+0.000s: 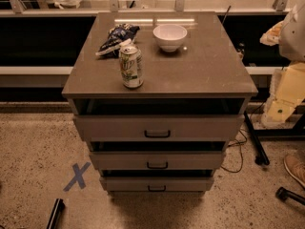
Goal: Open bottom drawer
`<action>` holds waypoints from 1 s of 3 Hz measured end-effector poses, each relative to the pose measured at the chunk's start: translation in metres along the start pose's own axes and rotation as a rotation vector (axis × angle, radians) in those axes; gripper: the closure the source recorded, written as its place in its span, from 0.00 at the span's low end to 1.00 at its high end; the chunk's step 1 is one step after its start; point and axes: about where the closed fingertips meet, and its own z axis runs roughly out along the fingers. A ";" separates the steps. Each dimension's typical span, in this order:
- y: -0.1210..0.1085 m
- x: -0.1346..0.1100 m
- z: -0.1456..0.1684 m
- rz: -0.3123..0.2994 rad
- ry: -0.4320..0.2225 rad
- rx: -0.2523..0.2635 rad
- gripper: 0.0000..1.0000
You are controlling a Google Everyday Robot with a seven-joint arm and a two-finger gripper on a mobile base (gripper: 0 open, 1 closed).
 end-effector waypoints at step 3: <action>0.059 -0.045 0.076 0.028 -0.163 -0.093 0.00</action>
Offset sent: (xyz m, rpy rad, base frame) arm 0.0061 0.1239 -0.2713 0.2880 0.2874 0.1228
